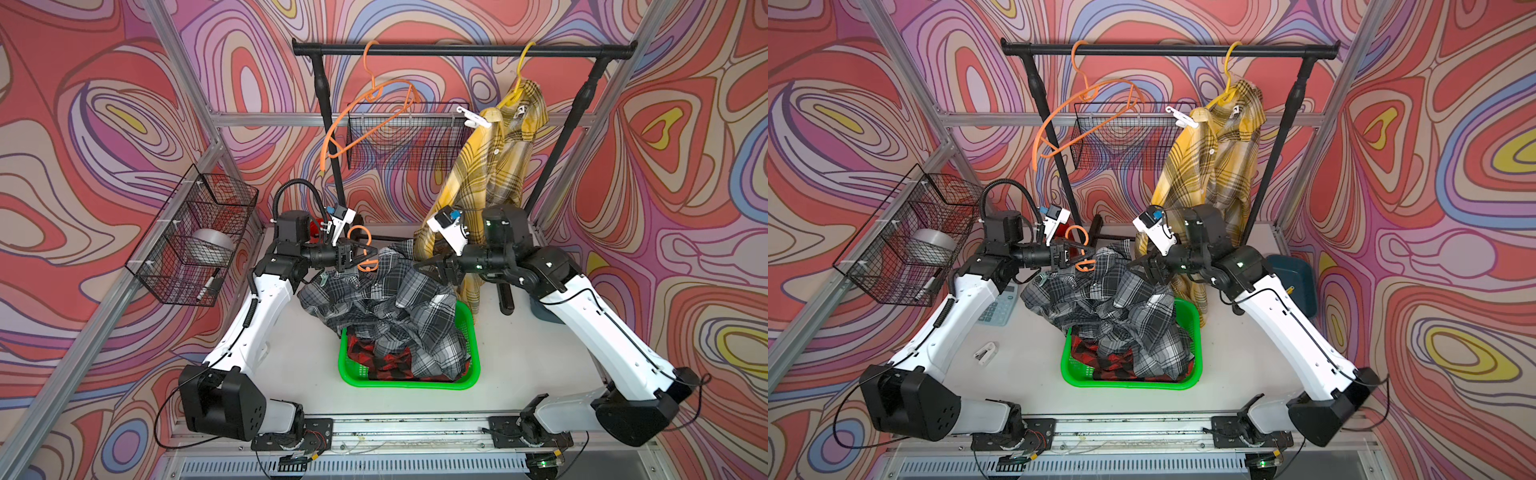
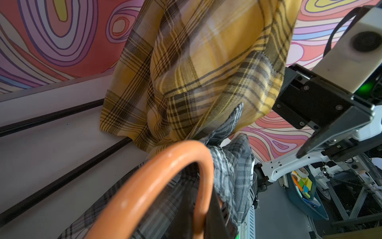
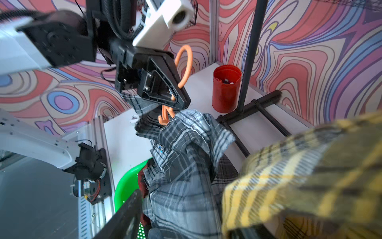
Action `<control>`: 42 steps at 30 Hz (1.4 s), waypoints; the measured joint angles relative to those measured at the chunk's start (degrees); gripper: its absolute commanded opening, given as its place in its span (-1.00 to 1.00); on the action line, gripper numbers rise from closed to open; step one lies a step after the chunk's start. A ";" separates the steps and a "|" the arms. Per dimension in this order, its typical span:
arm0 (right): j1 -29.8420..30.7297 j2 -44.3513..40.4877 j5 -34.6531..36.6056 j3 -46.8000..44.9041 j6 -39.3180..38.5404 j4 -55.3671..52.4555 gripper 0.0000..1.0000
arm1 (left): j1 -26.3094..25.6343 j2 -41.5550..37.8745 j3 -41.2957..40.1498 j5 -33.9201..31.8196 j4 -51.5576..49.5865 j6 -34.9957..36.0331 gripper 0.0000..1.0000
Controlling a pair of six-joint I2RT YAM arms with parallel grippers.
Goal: Remove the clothespins securing long-sleeve shirts to the hanger
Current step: Place the clamp in the storage box, then remove the clamp from the hanger.
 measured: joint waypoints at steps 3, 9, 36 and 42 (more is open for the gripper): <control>3.13 5.05 3.58 4.07 -1.68 -2.14 0.28 | 0.00 0.00 0.00 -0.13 -1.66 1.20 -1.00; 5.18 10.51 7.61 7.43 -3.34 -5.27 0.28 | 0.00 -0.07 0.00 0.09 -3.28 3.19 -1.00; 5.49 -9.46 10.16 -4.79 0.57 -12.83 0.24 | 0.09 -5.99 -5.09 6.45 4.42 4.31 -1.00; 5.73 -10.43 4.94 -0.37 0.28 -15.10 0.21 | 0.09 -5.88 -5.09 6.71 3.21 5.38 -1.00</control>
